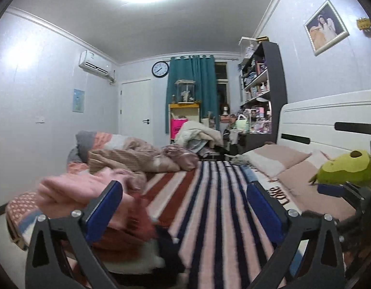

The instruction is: Fold small clothes

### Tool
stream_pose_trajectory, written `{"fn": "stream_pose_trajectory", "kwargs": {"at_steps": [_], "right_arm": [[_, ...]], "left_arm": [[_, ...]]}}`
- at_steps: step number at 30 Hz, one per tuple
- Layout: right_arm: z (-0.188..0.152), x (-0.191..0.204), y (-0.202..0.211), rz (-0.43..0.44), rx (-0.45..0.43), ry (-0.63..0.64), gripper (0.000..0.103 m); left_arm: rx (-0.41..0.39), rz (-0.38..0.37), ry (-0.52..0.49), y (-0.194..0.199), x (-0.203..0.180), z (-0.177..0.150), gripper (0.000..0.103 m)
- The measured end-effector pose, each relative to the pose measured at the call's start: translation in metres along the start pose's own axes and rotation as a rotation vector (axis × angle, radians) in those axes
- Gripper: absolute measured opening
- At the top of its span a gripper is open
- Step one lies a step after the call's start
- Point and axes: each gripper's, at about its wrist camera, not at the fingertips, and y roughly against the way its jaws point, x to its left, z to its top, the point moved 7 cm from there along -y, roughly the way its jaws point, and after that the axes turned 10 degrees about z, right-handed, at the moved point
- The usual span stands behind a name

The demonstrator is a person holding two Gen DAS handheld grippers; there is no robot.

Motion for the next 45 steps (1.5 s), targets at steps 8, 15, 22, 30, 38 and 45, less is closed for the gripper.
{"fn": "stream_pose_trajectory", "kwargs": {"at_steps": [8, 15, 22, 30, 38, 45], "right_arm": [[-0.036, -0.033, 0.040, -0.158, -0.006, -0.038, 0.103], [-0.045, -0.050, 0.052, -0.167, -0.012, -0.093, 0.103], [-0.046, -0.051, 0.064, -0.169, -0.039, -0.099, 0.103], [-0.041, -0.050, 0.070, -0.178, -0.055, -0.090, 0.102], [-0.040, -0.052, 0.070, -0.174, -0.056, -0.093, 0.103], [-0.041, -0.050, 0.071, -0.179, -0.058, -0.097, 0.103]], "left_arm": [[0.022, -0.050, -0.017, 0.005, -0.057, -0.031, 0.102], [0.048, -0.066, -0.042, 0.008, -0.076, -0.041, 0.102], [0.040, -0.068, -0.056, 0.012, -0.082, -0.042, 0.102], [0.043, -0.078, -0.058, 0.012, -0.087, -0.042, 0.102], [0.052, -0.076, -0.051, 0.011, -0.090, -0.045, 0.102], [0.064, -0.083, -0.049, 0.007, -0.091, -0.050, 0.102]]}}
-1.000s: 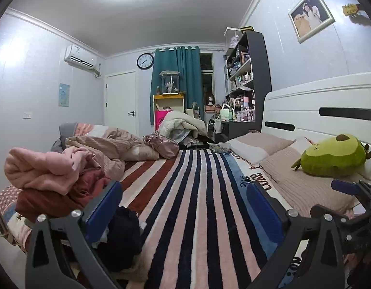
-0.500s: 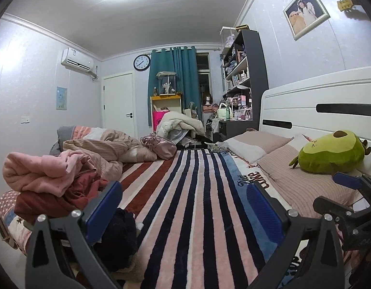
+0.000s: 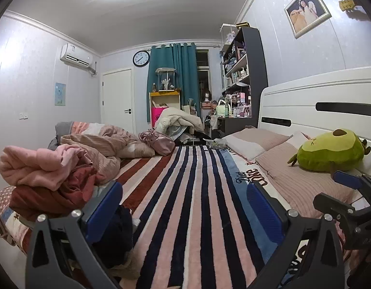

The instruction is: Fold small clothes

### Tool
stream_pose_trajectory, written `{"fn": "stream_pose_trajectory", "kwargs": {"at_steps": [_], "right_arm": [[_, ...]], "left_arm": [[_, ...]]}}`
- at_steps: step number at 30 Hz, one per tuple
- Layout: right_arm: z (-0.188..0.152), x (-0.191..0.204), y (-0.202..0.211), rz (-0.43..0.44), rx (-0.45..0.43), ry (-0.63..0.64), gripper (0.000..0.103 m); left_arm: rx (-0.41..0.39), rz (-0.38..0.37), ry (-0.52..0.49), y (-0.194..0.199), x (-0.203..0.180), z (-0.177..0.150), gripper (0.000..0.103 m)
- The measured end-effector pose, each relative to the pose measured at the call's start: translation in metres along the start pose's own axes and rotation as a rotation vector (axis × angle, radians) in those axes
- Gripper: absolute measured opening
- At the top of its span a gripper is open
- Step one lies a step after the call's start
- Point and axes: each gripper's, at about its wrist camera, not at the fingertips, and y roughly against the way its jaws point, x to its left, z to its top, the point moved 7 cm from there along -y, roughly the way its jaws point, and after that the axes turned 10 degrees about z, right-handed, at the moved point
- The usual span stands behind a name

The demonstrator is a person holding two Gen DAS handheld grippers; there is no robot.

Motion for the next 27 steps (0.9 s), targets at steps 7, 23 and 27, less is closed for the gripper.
{"fn": "stream_pose_trajectory", "kwargs": {"at_steps": [7, 23, 27], "right_arm": [[0.000, 0.006, 0.001, -0.007, -0.007, -0.007, 0.103], [0.004, 0.013, 0.008, -0.009, -0.018, -0.019, 0.103], [0.005, 0.015, 0.009, -0.011, -0.021, -0.022, 0.103]], "left_arm": [[-0.009, 0.018, -0.005, 0.001, -0.002, 0.000, 0.102], [-0.014, 0.012, -0.004, 0.002, -0.004, 0.002, 0.102], [-0.018, 0.011, -0.004, 0.003, -0.004, 0.002, 0.102]]}}
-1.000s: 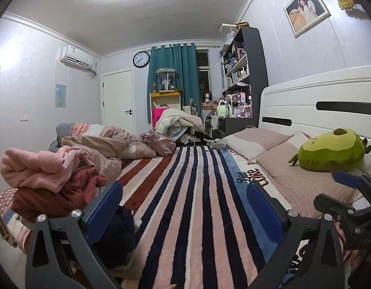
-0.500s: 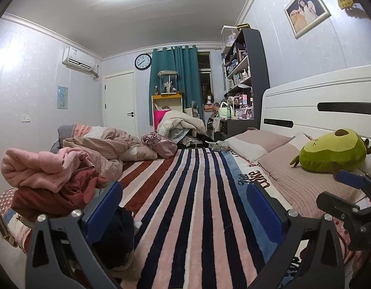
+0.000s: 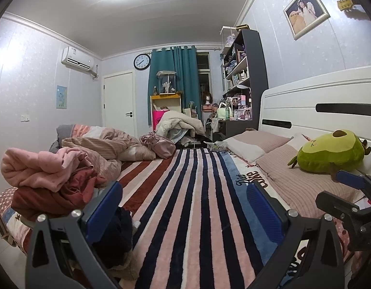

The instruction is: Fold small clothes

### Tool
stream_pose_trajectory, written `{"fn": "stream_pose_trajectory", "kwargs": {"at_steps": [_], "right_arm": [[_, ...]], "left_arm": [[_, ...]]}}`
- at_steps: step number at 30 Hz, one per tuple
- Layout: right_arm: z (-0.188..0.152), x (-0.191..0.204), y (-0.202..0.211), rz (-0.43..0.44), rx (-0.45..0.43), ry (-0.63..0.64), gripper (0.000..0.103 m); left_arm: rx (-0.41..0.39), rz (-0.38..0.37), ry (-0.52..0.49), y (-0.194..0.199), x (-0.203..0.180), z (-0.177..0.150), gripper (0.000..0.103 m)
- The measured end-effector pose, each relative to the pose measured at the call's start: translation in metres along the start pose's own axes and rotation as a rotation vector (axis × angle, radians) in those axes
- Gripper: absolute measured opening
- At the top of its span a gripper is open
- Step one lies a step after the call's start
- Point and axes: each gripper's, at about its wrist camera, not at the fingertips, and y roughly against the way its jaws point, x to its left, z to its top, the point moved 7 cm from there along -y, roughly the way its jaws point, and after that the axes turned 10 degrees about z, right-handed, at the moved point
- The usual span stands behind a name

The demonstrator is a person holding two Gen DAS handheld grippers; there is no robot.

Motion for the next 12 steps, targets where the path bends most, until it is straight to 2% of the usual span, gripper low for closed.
{"fn": "stream_pose_trajectory", "kwargs": {"at_steps": [12], "right_arm": [[0.0029, 0.0056, 0.0069, -0.003, -0.006, 0.004, 0.103]], "left_arm": [[-0.009, -0.004, 0.001, 0.0101, -0.0004, -0.0003, 0.102]]}}
